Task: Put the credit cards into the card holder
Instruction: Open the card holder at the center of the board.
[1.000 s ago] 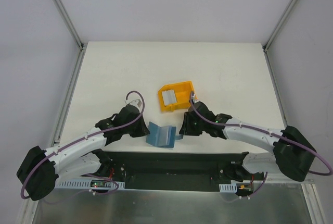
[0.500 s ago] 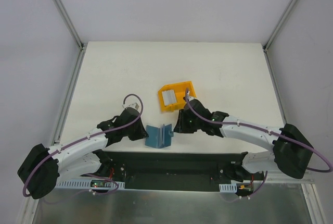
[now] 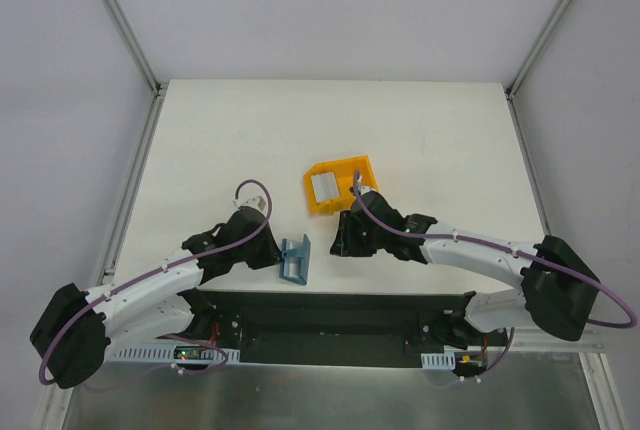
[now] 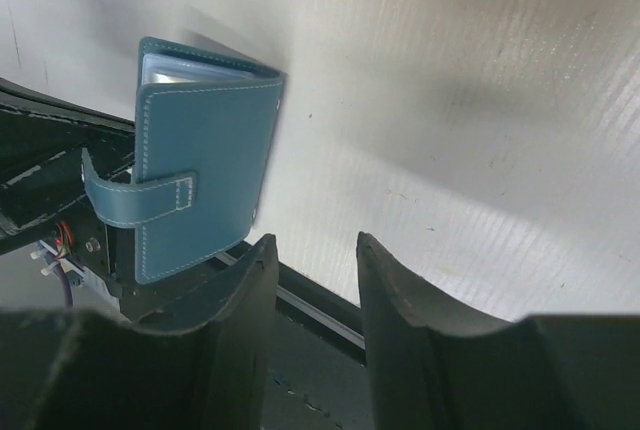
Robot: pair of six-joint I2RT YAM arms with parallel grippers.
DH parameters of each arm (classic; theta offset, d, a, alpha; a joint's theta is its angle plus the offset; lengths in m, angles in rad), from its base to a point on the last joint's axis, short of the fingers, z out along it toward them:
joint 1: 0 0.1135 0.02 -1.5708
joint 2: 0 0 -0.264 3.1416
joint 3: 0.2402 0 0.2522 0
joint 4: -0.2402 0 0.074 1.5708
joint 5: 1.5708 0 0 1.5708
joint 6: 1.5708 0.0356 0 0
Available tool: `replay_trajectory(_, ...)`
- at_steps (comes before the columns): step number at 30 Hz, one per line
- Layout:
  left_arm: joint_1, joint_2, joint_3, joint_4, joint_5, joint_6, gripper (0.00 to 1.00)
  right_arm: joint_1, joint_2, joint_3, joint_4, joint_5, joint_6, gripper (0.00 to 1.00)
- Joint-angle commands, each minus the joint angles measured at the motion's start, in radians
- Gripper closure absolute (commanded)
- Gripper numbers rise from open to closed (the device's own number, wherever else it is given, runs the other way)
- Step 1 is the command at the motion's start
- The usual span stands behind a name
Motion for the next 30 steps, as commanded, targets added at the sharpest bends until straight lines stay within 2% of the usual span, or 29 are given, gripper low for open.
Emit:
replay_trajectory(1, -0.006, -0.065, 0.038, -0.015, 0.013, 0.038, 1.0, 0.017, -0.035, 0.056, 0.03, -0.021, -0.014, 0.55)
replay_trajectory(5, -0.008, -0.057, 0.055, -0.015, 0.035, 0.036, 1.0, 0.041, -0.018, 0.103, 0.025, -0.032, -0.024, 0.49)
replay_trajectory(14, -0.008, -0.046, 0.061, -0.013, 0.039, 0.039, 1.0, 0.09, 0.057, 0.196, -0.036, 0.029, -0.035, 0.47)
replay_trajectory(19, -0.008, -0.06, 0.069, -0.018, 0.044, 0.05, 1.0, 0.098, 0.045, 0.236, -0.014, 0.012, -0.093, 0.48)
replay_trajectory(25, -0.006, -0.051, 0.071, -0.019, 0.045, 0.049, 1.0, 0.103, 0.106, 0.296, -0.008, -0.071, -0.127, 0.5)
replay_trajectory(30, -0.008, -0.058, 0.066, -0.019, 0.041, 0.047, 1.0, 0.11, 0.18, 0.316, -0.002, -0.107, -0.106, 0.57)
